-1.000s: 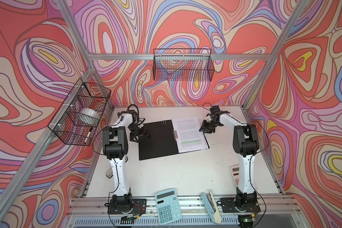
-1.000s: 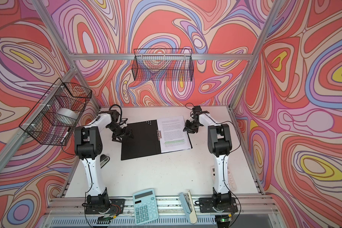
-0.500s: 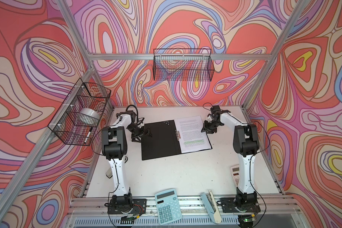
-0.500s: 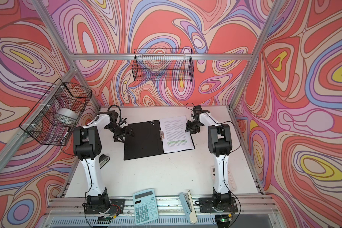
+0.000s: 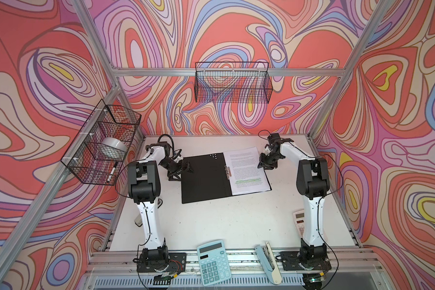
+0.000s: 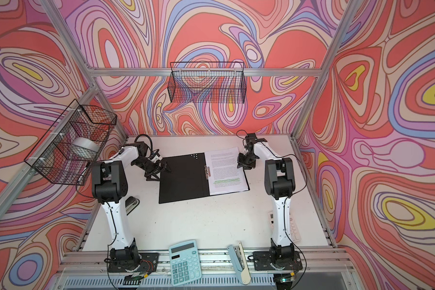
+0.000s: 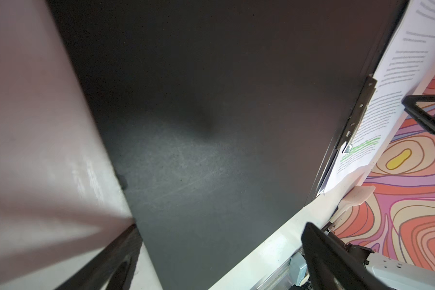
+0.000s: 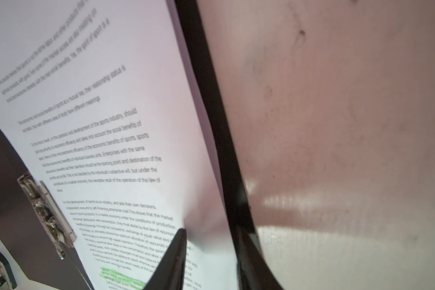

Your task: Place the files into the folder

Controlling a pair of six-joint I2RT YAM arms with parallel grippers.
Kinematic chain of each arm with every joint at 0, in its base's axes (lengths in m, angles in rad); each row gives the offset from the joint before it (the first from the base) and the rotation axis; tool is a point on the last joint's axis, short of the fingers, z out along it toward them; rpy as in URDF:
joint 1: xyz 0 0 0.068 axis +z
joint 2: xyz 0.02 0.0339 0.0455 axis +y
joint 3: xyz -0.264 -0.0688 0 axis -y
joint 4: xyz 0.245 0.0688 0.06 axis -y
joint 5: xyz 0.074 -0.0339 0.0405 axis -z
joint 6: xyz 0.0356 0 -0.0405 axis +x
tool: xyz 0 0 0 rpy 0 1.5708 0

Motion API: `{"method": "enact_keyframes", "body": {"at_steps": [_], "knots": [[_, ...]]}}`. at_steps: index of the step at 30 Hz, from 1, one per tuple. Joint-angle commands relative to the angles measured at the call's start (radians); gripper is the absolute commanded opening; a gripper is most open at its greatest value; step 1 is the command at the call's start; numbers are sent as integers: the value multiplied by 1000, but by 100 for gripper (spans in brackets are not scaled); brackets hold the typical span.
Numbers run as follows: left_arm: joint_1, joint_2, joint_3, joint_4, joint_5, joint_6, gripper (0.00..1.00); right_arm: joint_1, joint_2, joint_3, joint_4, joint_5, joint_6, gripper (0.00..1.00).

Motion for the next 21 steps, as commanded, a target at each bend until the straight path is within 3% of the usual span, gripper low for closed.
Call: {"method": "enact_keyframes", "body": {"at_steps": [1, 11, 21], "knots": [[4, -7, -21, 3, 21, 3, 100, 2, -31, 22, 7, 60, -11, 38], [5, -19, -19, 8, -9, 18, 100, -21, -4, 38, 12, 61, -14, 43], [4, -14, -9, 3, -14, 19, 100, -40, 41, 6, 13, -36, -19, 45]]}}
